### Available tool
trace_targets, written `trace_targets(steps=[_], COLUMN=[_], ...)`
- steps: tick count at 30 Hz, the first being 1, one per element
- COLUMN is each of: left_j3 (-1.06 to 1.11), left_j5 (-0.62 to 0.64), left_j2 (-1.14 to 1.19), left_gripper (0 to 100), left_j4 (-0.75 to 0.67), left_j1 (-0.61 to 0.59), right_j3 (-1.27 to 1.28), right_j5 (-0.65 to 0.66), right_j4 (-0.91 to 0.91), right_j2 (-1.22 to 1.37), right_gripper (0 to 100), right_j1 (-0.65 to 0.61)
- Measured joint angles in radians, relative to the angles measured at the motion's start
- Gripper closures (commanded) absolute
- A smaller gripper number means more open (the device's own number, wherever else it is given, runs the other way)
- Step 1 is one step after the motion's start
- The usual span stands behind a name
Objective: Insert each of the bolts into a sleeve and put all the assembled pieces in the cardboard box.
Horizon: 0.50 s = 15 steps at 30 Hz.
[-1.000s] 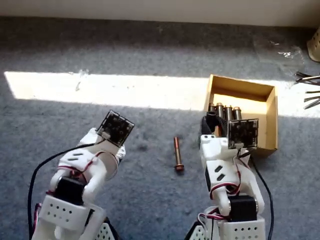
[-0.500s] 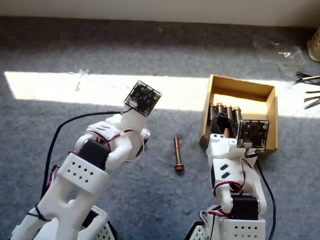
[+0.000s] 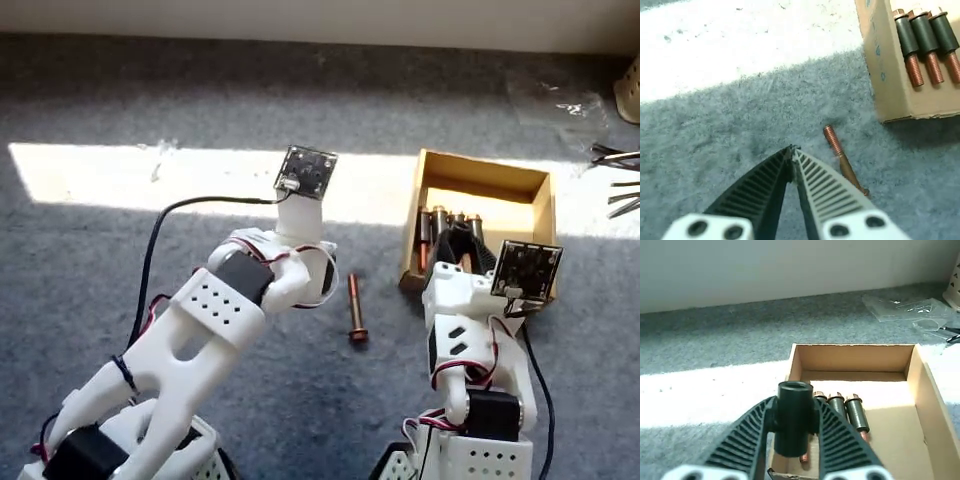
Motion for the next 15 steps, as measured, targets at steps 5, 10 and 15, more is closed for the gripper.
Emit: trace_targets(steps=[5,10,15], left_j3=[0.000,0.000,0.000], left_j5=[0.183,0.236,0.241], left_j2=[0.074,0.150,0.190], left_gripper=[99,99,99], left_j4=[-0.020,-0.023,-0.051], left_j1=[0.017,0.075,0.146], right_j3=[0.000,0.000,0.000], right_j5=[0.000,0.000,0.000], right_j4=[0.000,0.000,0.000], right_j2=[0.000,0.000,0.000], right_gripper=[99.5,99.5,99.5], right_j1=[0.000,0.000,0.000])
